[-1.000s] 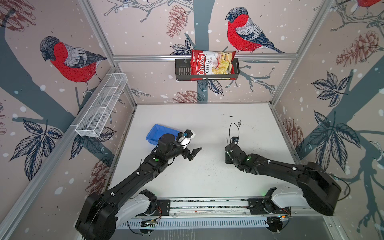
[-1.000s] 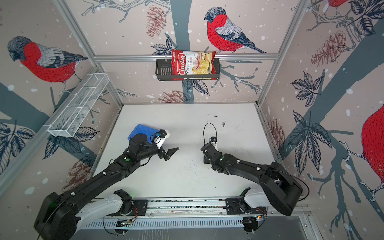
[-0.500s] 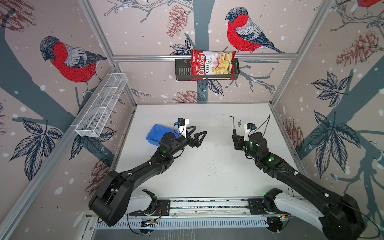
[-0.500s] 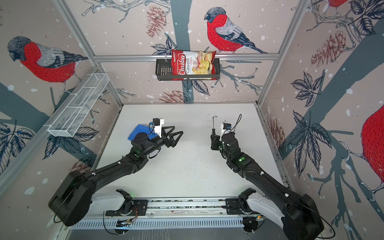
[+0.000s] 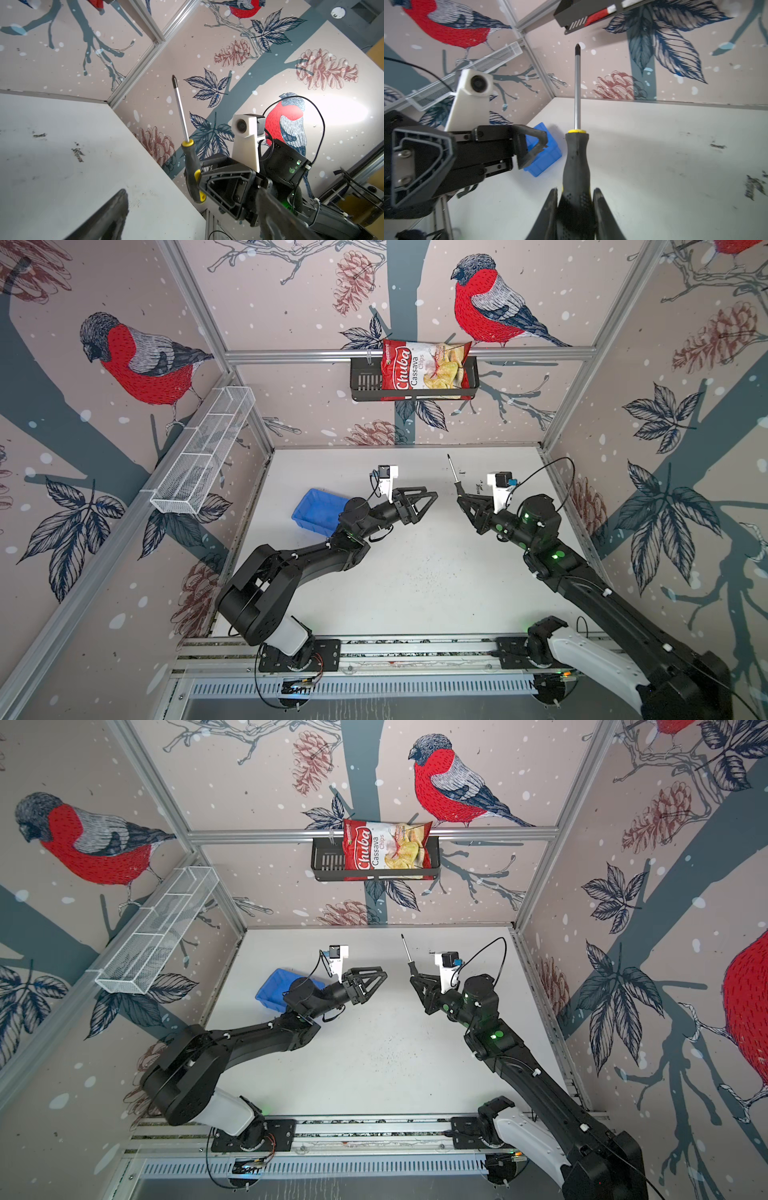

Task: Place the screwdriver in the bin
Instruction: 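Bring the screwdriver toward the left gripper and grasp its handle with the left gripper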

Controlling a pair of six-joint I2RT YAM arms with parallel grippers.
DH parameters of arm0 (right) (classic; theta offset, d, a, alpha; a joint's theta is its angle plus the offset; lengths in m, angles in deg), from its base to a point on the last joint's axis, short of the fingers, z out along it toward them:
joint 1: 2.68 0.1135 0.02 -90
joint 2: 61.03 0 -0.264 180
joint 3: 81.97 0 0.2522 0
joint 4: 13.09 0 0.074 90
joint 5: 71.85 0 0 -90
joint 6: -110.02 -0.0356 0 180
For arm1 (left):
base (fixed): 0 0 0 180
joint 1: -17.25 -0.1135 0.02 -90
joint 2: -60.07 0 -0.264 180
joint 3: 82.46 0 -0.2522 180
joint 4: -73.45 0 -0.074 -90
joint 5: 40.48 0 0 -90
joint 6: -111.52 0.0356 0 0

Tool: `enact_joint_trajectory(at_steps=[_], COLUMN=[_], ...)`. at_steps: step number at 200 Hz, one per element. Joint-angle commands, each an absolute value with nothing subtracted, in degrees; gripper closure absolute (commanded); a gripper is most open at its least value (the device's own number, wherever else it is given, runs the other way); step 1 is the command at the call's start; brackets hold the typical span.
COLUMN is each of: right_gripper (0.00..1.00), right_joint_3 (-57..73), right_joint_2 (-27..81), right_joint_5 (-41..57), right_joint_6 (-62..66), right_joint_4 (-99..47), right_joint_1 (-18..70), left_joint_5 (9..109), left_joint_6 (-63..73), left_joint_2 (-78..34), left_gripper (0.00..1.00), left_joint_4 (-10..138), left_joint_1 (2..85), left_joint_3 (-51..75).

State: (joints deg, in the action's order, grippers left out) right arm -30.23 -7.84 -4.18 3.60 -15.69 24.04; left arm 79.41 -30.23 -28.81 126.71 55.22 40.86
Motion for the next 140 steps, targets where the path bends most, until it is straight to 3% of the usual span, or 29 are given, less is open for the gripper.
enact_joint_trajectory(at_steps=[1,26,46,59,140], right_gripper=[1.00,1.00,1.00,1.00,1.00], right_joint_3=[-29.5,-29.2,-28.9,-28.6,-28.3], right_joint_2=[-7.6,-7.4,-7.2,-6.8,-5.5], right_joint_5=[-11.5,-14.2,-15.2,-16.0,-19.3], right_joint_6=[3.8,3.4,3.8,4.1,4.5], right_joint_4=[-10.5,-8.8,-9.3,-9.7,-10.3], right_joint_1=[24.0,24.1,24.1,24.1,24.6], left_joint_5=[79.9,81.3,81.8,82.2,81.2], left_joint_6=[-31.3,-32.2,-34.1,-34.9,-33.4], left_joint_2=[-30.7,-33.6,-35.3,-36.2,-35.6], left_gripper=[0.08,0.16,0.38,0.46,0.69], left_joint_4=[131.3,132.5,136.1,137.1,137.4], left_joint_1=[56.6,57.9,58.3,58.4,58.5], left_joint_3=[37.9,34.5,33.6,33.0,33.3])
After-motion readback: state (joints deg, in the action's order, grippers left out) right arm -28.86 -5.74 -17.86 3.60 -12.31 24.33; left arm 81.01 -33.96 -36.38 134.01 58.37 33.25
